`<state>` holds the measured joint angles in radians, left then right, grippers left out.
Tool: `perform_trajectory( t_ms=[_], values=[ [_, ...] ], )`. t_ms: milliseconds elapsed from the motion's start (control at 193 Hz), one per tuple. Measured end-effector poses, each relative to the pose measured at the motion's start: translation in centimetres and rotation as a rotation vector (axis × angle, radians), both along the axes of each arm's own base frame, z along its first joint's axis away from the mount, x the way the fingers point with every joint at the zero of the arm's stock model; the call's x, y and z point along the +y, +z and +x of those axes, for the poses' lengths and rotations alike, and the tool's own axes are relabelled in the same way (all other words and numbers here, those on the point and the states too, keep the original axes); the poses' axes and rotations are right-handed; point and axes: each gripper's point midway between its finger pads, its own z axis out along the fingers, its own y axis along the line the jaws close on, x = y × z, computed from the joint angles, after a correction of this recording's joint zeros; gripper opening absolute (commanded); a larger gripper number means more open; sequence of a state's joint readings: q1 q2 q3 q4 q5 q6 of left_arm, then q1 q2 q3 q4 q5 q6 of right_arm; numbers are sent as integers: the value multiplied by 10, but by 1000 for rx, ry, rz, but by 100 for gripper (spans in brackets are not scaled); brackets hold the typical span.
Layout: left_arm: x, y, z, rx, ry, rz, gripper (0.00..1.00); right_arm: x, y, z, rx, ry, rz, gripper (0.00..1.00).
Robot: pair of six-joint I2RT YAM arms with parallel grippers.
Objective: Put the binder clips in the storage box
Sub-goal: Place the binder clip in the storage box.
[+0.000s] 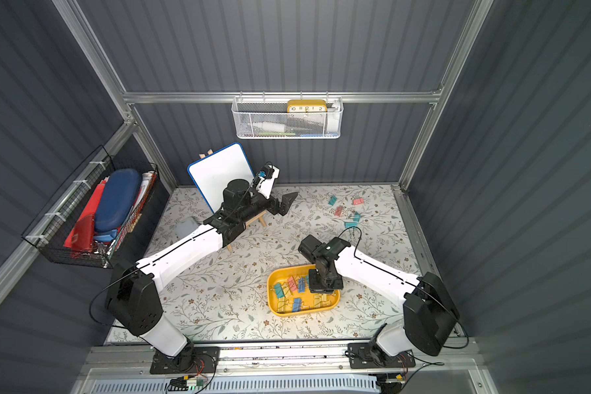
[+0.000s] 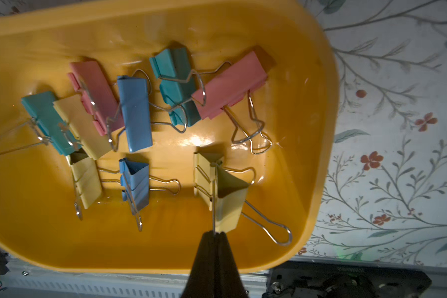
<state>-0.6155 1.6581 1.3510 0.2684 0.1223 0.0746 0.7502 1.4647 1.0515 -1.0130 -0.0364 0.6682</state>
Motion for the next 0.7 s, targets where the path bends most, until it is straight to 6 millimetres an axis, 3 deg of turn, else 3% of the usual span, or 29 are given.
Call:
perform_trajectory(
  t_ms=[134, 290, 388, 548, 698],
  values=[
    [0, 0, 0, 0, 0, 0, 99, 9, -7, 0, -8, 12, 30, 5],
    [0, 0, 0, 0, 0, 0, 99, 16, -7, 6, -34, 7, 54, 30],
    [0, 0, 0, 0, 0, 0, 99, 16, 3, 17, -92, 5, 53, 33],
    [0, 0, 0, 0, 0, 0, 99, 14, 56, 70, -315, -58, 124, 35],
    [0, 0, 0, 0, 0, 0, 99, -24, 105, 140, -538, -241, 186, 36]
  ],
)
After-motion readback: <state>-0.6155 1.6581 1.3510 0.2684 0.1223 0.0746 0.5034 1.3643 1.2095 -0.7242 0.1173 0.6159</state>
